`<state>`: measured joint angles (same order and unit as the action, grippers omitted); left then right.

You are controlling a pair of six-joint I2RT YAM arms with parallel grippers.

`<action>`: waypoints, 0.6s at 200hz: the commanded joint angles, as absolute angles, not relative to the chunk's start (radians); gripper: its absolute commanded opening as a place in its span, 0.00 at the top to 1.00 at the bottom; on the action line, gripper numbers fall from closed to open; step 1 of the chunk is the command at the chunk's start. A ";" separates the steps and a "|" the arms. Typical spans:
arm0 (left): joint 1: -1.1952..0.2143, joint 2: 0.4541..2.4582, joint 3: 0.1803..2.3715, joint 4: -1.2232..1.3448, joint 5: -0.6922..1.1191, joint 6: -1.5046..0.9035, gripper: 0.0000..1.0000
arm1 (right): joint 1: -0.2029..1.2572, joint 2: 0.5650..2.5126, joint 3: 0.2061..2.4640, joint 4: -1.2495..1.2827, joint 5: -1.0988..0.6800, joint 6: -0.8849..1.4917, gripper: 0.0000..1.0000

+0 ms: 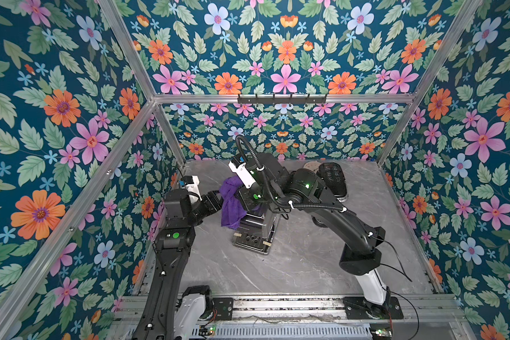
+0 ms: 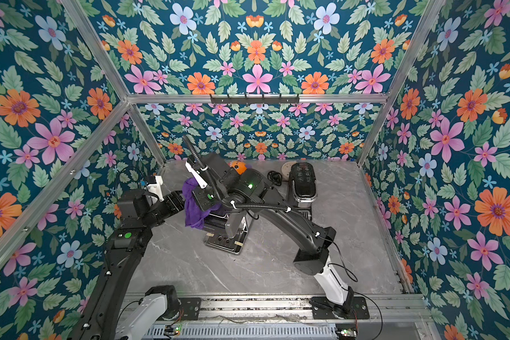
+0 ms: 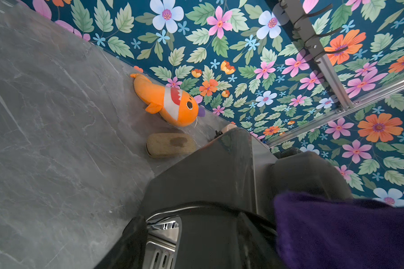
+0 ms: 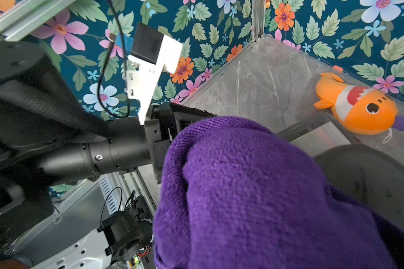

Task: Wipe the surface of a coffee machine
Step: Wipe the dirt from the surface of the coffee machine.

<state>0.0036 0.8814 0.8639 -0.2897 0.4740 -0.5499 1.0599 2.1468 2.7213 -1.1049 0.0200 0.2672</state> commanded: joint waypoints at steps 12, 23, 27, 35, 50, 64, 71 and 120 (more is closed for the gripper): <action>0.003 0.871 0.863 -0.301 0.445 -0.543 0.38 | 1.022 2.135 2.645 -1.025 0.034 0.285 1.00; 0.003 0.871 0.859 -0.302 0.445 -0.544 0.38 | 1.018 2.130 2.616 -0.991 0.075 0.281 1.00; 0.002 0.871 0.858 -0.302 0.446 -0.543 0.38 | 1.019 2.130 2.613 -0.982 0.089 0.275 1.00; 0.003 0.870 0.855 -0.301 0.444 -0.543 0.38 | 1.017 2.138 2.614 -0.968 0.114 0.263 1.00; 0.003 0.866 0.849 -0.302 0.443 -0.546 0.38 | 1.017 2.157 2.640 -0.958 0.126 0.246 1.00; 0.003 0.865 0.843 -0.303 0.443 -0.543 0.38 | 1.017 2.172 2.657 -0.943 0.122 0.241 1.00; 0.003 0.866 0.840 -0.302 0.440 -0.542 0.38 | 1.017 2.177 2.658 -0.926 0.111 0.240 1.00; 0.000 0.879 0.845 -0.302 0.421 -0.544 0.38 | 1.017 2.263 2.683 -0.821 0.169 0.199 1.00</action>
<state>0.0002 0.8753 0.8364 -0.3092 0.4393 -0.5495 1.0157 2.2272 2.6568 -0.9051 0.0998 0.2344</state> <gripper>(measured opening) 0.620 0.109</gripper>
